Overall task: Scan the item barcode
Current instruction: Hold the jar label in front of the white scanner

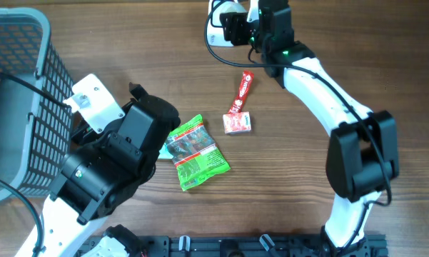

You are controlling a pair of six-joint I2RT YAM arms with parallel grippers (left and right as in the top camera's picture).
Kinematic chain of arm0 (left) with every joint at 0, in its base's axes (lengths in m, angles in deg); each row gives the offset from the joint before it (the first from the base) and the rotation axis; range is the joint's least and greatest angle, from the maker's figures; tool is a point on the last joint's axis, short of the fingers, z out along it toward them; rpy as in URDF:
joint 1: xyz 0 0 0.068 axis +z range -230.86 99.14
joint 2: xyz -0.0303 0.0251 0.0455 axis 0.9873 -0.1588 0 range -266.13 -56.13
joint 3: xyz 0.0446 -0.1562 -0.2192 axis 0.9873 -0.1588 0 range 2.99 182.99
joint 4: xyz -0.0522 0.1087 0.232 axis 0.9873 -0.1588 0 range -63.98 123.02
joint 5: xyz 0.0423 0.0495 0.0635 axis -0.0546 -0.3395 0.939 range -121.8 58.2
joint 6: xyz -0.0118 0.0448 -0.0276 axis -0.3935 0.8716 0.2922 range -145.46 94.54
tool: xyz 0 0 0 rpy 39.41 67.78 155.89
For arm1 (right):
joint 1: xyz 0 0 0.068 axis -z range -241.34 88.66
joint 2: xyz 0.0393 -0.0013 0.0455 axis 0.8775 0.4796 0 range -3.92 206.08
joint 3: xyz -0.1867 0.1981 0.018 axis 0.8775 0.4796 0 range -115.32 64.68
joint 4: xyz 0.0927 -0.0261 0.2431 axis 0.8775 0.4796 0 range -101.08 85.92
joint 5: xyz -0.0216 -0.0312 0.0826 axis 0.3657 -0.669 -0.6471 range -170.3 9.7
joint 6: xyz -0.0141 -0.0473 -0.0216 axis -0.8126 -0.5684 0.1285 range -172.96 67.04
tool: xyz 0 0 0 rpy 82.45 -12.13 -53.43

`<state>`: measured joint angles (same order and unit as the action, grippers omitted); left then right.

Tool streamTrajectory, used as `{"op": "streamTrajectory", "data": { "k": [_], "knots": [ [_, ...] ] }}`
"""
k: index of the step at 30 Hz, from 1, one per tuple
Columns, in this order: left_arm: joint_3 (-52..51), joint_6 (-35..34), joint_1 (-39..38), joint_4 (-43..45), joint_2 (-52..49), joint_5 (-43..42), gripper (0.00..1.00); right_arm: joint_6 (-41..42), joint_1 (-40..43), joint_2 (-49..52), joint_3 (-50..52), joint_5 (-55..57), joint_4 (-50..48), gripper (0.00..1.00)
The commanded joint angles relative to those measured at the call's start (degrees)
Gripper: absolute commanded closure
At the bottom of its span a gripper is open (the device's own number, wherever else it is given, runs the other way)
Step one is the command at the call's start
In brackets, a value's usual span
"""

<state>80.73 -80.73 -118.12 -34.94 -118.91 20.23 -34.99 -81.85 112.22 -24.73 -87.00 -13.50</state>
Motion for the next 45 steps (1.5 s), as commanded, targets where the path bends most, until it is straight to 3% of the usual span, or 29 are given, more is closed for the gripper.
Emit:
{"op": "streamTrajectory", "data": {
  "k": [1, 9, 15, 26, 38, 43, 45],
  "knots": [
    [-0.2, -0.7, -0.3, 0.0, -0.1, 1.3, 0.00, 0.2, 0.1, 3.4, -1.0, 4.4, -6.3, 0.34],
    [-0.2, -0.7, -0.3, 0.0, -0.1, 1.3, 0.00, 1.6, 0.1, 8.9, -1.0, 9.5, -22.5, 0.34],
    [-0.2, -0.7, -0.3, 0.0, -0.1, 1.3, 0.00, 1.4, -0.5, 13.9, -3.8, 11.5, -28.4, 0.35],
    [-0.2, -0.7, -0.3, 0.0, -0.1, 1.3, 0.00, -6.5, -4.3, 24.3, -15.0, 21.7, -27.6, 0.32],
    [-0.2, -0.7, -0.3, 0.0, -0.1, 1.3, 0.00, -12.0, -4.5, 25.0, -15.2, 29.8, -26.4, 0.32],
    [-0.2, -0.7, -0.3, 0.0, -0.1, 1.3, 0.00, -17.6, -4.5, 24.2, -15.2, 40.5, -23.1, 0.31],
    [-0.2, -0.7, -0.3, 0.0, -0.1, 1.3, 0.00, -21.4, -4.2, 22.0, -15.2, 49.3, -18.6, 0.36]
  ]
}}
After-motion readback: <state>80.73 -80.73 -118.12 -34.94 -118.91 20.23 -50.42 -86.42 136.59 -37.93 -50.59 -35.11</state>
